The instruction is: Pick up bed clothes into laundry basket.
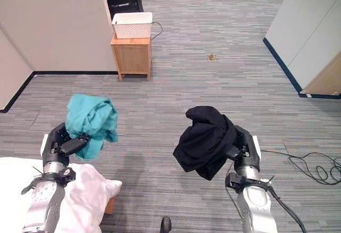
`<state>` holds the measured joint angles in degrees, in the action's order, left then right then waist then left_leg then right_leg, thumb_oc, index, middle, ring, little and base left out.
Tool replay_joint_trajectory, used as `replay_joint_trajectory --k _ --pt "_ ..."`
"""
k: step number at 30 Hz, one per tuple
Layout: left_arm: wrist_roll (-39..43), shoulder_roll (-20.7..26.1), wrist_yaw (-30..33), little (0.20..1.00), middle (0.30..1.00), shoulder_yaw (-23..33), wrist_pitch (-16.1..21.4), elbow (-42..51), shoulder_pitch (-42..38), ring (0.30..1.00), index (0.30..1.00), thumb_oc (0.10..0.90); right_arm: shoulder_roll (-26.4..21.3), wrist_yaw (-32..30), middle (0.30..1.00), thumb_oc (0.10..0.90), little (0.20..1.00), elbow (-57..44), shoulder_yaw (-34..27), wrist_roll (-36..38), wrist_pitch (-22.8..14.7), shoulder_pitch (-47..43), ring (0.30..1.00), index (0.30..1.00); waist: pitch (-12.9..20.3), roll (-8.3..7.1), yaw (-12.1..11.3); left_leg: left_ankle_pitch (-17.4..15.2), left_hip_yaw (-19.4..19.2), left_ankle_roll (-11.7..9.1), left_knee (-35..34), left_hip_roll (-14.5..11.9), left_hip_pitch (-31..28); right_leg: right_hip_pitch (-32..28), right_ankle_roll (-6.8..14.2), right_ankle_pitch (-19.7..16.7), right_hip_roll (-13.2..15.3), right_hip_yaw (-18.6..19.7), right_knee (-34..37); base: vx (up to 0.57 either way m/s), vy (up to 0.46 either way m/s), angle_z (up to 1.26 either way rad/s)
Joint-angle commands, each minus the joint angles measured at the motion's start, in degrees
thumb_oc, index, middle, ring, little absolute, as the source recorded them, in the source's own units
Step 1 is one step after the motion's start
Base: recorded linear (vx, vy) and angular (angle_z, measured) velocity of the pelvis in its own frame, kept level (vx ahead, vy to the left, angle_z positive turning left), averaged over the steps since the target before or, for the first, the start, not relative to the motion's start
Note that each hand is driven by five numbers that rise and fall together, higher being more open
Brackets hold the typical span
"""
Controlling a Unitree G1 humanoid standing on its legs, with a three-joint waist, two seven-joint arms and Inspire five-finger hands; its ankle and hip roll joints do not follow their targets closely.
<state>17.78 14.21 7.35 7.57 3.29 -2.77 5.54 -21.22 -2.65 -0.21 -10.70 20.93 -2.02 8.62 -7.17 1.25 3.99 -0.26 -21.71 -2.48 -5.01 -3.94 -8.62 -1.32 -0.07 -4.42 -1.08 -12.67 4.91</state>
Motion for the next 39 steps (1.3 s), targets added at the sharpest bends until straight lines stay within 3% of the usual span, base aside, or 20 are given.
replay_joint_trajectory --k 1,5,7,10,12,15,17,20,21,22,25,26,27,29,30,33,35,36,38,39 --pt "-2.19 6.58 0.84 0.3 0.3 1.33 6.0 1.77 -7.73 0.3 0.3 0.4 -0.06 0.15 0.3 0.4 0.3 -3.59 -3.65 2.08 -5.9 -4.58 0.3 0.3 3.96 -3.09 -0.11 0.54 -5.2 -1.17 0.42 0.95 -0.64 -3.38 7.82 1.03 7.55 -9.27 -0.47 0.03 0.01 0.09" --pt "0.16 7.56 0.71 0.3 0.3 4.37 6.38 1.37 -5.37 0.3 0.3 0.4 -0.06 -1.22 0.3 0.4 0.3 -5.88 -4.39 1.57 -6.94 -8.2 0.3 0.3 3.36 -2.29 -1.04 -1.25 -4.35 -0.6 0.35 1.7 -1.34 -3.78 8.69 1.86 8.4 -8.7 -2.52 0.1 0.063 0.05" --pt "0.32 8.95 0.37 0.3 0.3 5.21 6.29 1.37 -4.74 0.3 0.3 0.4 -0.94 -1.1 0.3 0.4 0.3 -6.92 -4.66 -0.41 -6.6 -8.64 0.3 0.3 1.76 -1.35 -0.83 -2.28 -3.93 0.64 0.33 2.14 -2.06 -0.88 9.38 1.85 10.11 -8.29 -10.68 0.06 0.165 -0.02" --pt "0.08 10.32 0.51 0.3 0.3 6.4 6.64 2.77 -4.57 0.3 0.3 0.4 -1.07 -0.86 0.3 0.4 0.3 -8.12 -5.5 -0.97 -6.17 -8.93 0.3 0.3 -1.38 -0.42 0.7 -3.57 -5.25 3.66 0.18 3.73 -3.82 8.37 13.27 -6.55 14.73 -6.21 -27.67 -0.02 0.152 -0.15" --pt "1.19 10.72 0.98 0.3 0.3 6.75 7.29 3.49 -5.04 0.3 0.3 0.4 -0.71 -0.9 0.3 0.4 0.3 -8.32 -5.89 -1.1 -6.49 -8.4 0.3 0.3 -2.81 0.46 1.74 -3.41 -5.27 3.5 0.28 3.2 -5.01 13.49 13.58 -5.99 15.64 -5.61 -32.63 0.18 0.018 -0.14" --pt "1.75 11.32 0.5 0.3 0.3 7.62 7.64 5.1 -5.38 0.3 0.3 0.4 -0.25 -0.81 0.3 0.4 0.3 -8.28 -7.45 -0.87 -6.24 -6.4 0.3 0.3 -2.09 0.69 3.4 -5.02 -4.01 1.59 0.01 3.08 -7.82 15.86 13.41 -3.81 15.99 -6.2 -22.77 0.41 -0.124 -0.18" --pt "2.0 11.58 0.24 0.3 0.3 7.62 7.76 4.86 -6.37 0.3 0.3 0.4 0.18 -1.0 0.3 0.4 0.3 -8.1 -8.75 -0.99 -6.46 -4.07 0.3 0.3 -1.43 0.51 5.4 -5.97 -2.73 -0.9 0.06 1.7 -10.12 15.61 12.82 -4.46 13.46 -3.63 -8.09 0.41 -0.282 -0.03" --pt "1.7 12.0 0.33 0.3 0.3 7.27 7.97 3.9 -7.47 0.3 0.3 0.4 0.45 -1.38 0.3 0.4 0.3 -8.01 -8.96 -1.38 -6.69 -3.58 0.3 0.3 -1.05 0.02 6.66 -5.32 -3.51 -2.7 0.21 0.13 -11.74 16.62 12.98 -6.67 13.5 -2.41 -3.57 0.38 -0.291 0.23" --pt "3.15 10.97 0.43 0.3 0.3 6.57 8.76 3.41 -8.58 0.3 0.3 0.4 0.24 -1.18 0.3 0.4 0.3 -7.86 -8.27 -1.96 -6.76 -3.02 0.3 0.3 -0.15 -0.34 6.67 -1.28 -2.5 -6.11 6.58 -3.73 -12.36 14.83 11.77 -6.63 11.87 -2.66 -3.43 0.35 -0.371 0.17" --pt "3.15 10.96 0.44 0.3 0.3 6.55 8.8 3.37 -8.58 0.3 0.3 0.4 0.22 -1.18 0.3 0.4 0.3 -7.82 -8.26 -1.96 -6.8 -3.02 0.3 0.3 -0.17 -0.24 6.77 -1.41 -2.37 -6.31 7.02 -4.05 -12.16 14.68 11.63 -6.64 11.7 -2.84 -3.27 0.49 -0.472 0.29" --pt "5.74 9.3 -0.41 0.3 0.3 6.2 8.27 3.26 -7.15 0.3 0.3 0.4 -0.68 -2.63 0.3 0.4 0.3 -5.35 -6.79 0.34 -7.48 -2.88 0.3 0.3 -0.25 -1.51 5.03 14.43 1.6 -7.95 31.17 -12.46 -2.95 7.13 5.51 -2.96 6.03 -2.34 -3.24 0.37 -0.506 0.25" --pt "7.44 8.94 -0.4 0.3 0.3 6.64 8.26 3.07 -6.9 0.3 0.3 0.4 -0.35 -2.8 0.3 0.4 0.3 -5.12 -7.16 2.06 -8.14 -2.61 0.3 0.3 -0.58 -2.18 4.8 18.53 0.61 -8.81 37.55 -16.56 0.22 4.18 3.19 -1.13 4.4 -3.78 -2.37 0.46 -0.613 0.08" --pt "8.37 8.51 -0.9 0.3 0.3 6.39 8.23 3.02 -6.66 0.3 0.3 0.4 -0.52 -3.02 0.3 0.4 0.3 -4.97 -7.65 2.32 -8.39 -1.65 0.3 0.3 -1.51 -2.81 3.89 19.3 1.4 -9.9 41.77 -18.9 3.21 0.87 1.6 1.25 2.68 -2.9 -1.75 0.45 -0.549 0.07" --pt "9.36 7.73 -1.27 0.3 0.3 5.45 7.9 2.46 -5.4 0.3 0.3 0.4 -1.03 -4.09 0.3 0.4 0.3 -3.98 -8.98 2.82 -8.57 -0.23 0.3 0.3 -2.67 -3.77 2.34 17.2 -0.36 -10.31 47.88 -21.91 5.92 -4.07 -0.82 4.61 0.6 -3.28 -0.55 0.44 -0.397 -0.25" --pt "9.44 7.17 -1.41 0.3 0.3 5.29 7.73 2.11 -4.93 0.3 0.3 0.4 -0.93 -4.44 0.3 0.4 0.3 -3.69 -9.25 3.48 -8.45 0.09 0.3 0.3 -3.26 -4.09 1.29 16.0 -1.0 -10.85 48.99 -21.17 8.74 -5.86 -1.05 5.35 0.62 -3.26 -0.43 0.41 -0.24 -0.4" --pt "10.8 5.7 -1.86 0.3 0.3 5.17 7.33 0.25 -3.65 0.3 0.3 0.4 -0.9 -3.37 0.3 0.4 0.3 -3.41 -10.49 4.91 -7.91 0.96 0.3 0.3 -3.64 -5.08 -0.46 14.41 -5.94 -10.03 45.71 -19.82 16.01 -9.24 -0.32 6.0 1.34 -4.69 0.09 0.35 -0.072 0.09" --pt "10.32 5.42 -1.62 0.3 0.3 5.14 7.39 -0.66 -3.32 0.3 0.3 0.4 -1.16 -3.45 0.3 0.4 0.3 -3.27 -11.21 4.34 -7.83 1.18 0.3 0.3 -3.42 -5.09 -1.71 14.48 -8.16 -11.47 36.82 -17.78 19.86 -11.39 1.19 7.26 1.52 -3.84 0.09 0.43 0.037 -0.01" --pt "10.2 5.3 -1.43 0.3 0.3 4.92 7.63 -0.9 -3.32 0.3 0.3 0.4 -1.46 -3.39 0.3 0.4 0.3 -3.07 -11.17 4.07 -7.76 0.87 0.3 0.3 -2.9 -5.77 -2.26 15.9 -8.92 -11.45 32.65 -16.12 20.16 -11.82 1.79 7.5 2.65 -3.6 0.09 0.45 0.083 -0.07" --pt "10.18 5.09 -0.98 0.3 0.3 5.24 7.9 -1.61 -3.2 0.3 0.3 0.4 -1.52 -2.85 0.3 0.4 0.3 -2.97 -9.75 3.48 -7.52 0.19 0.3 0.3 -2.55 -4.98 -3.12 16.47 -10.8 -11.07 22.86 -15.55 22.2 -13.64 2.84 8.86 1.94 -3.62 0.09 0.44 0.12 -0.52" --pt "10.27 4.78 -0.83 0.3 0.3 5.28 8.03 -1.87 -3.13 0.3 0.3 0.4 -1.9 -2.63 0.3 0.4 0.3 -2.66 -9.14 3.01 -7.36 -0.17 0.3 0.3 -1.64 -4.91 -3.08 16.85 -11.82 -10.56 15.14 -13.15 20.61 -14.46 3.52 9.45 2.1 -3.21 0.09 0.65 0.224 -0.45"
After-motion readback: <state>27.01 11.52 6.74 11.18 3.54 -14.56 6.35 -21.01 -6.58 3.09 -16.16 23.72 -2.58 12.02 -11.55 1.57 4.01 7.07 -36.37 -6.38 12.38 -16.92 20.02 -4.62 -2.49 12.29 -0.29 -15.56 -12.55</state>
